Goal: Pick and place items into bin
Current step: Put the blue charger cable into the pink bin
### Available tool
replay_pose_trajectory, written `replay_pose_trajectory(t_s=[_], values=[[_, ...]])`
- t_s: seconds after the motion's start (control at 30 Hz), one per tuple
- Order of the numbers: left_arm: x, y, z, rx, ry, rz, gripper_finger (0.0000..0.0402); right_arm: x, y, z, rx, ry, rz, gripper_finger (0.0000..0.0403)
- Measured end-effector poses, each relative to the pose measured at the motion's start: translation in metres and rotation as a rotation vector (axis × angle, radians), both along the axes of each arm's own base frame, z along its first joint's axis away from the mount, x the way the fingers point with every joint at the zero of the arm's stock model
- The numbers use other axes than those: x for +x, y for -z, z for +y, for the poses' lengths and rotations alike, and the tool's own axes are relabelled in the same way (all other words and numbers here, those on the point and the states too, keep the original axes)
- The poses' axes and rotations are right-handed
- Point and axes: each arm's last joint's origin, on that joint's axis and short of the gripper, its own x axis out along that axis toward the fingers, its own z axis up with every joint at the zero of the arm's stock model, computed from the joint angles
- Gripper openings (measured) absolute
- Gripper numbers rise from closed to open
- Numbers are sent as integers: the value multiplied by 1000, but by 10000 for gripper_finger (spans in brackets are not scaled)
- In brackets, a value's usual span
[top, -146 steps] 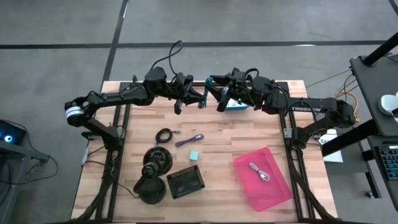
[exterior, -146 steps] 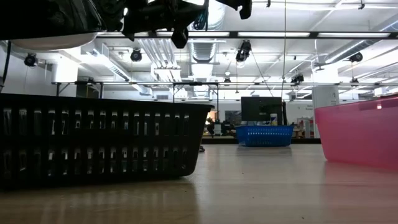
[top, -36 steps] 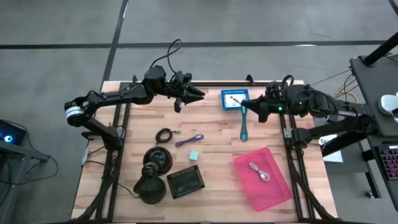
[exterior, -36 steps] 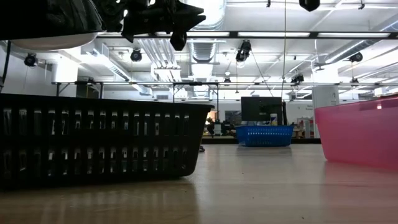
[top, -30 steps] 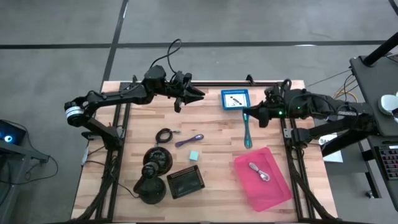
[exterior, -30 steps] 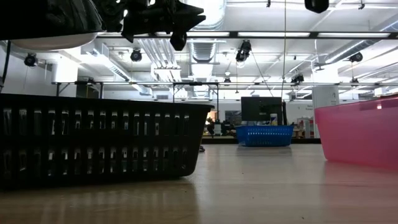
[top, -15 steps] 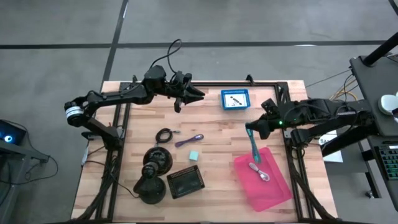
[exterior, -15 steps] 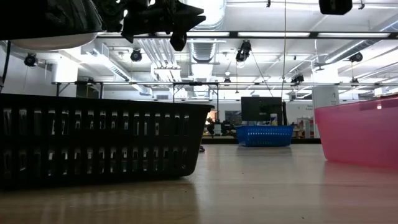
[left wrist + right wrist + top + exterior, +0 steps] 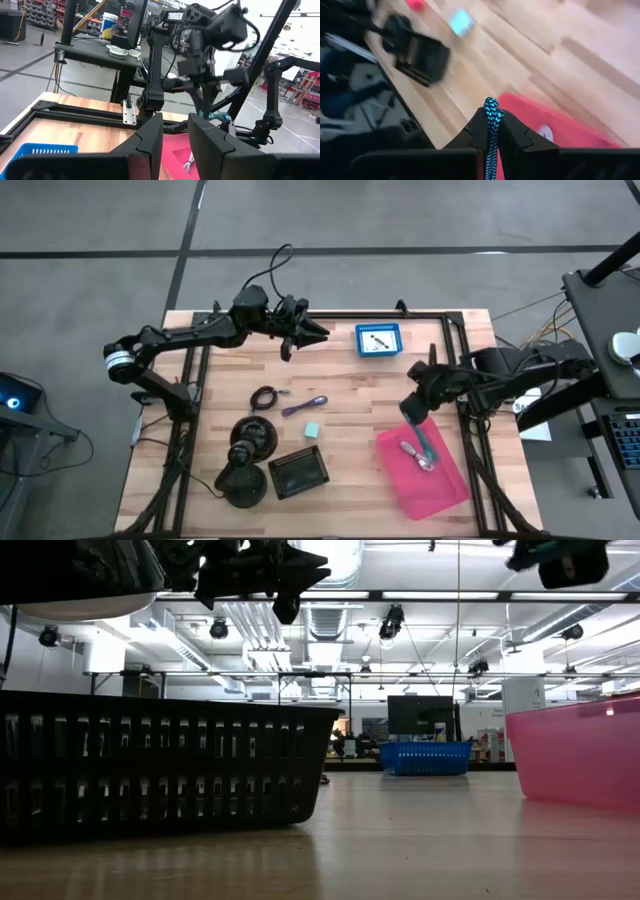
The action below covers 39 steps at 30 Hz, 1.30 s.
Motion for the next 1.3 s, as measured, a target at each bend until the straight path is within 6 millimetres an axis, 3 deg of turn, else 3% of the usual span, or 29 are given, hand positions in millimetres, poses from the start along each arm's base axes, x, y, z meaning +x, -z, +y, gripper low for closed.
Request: replay_pose_trajectory(t_s=[0.47, 0.87, 1.3], values=[[0, 0, 0, 1, 0, -1, 76, 8, 37, 16, 60, -105, 259, 13], [0, 0, 0, 1, 0, -1, 76, -1, 62, 28, 75, -61, 361, 13], [0, 0, 0, 1, 0, -1, 76, -4, 89, 27, 43, -30, 392, 13]])
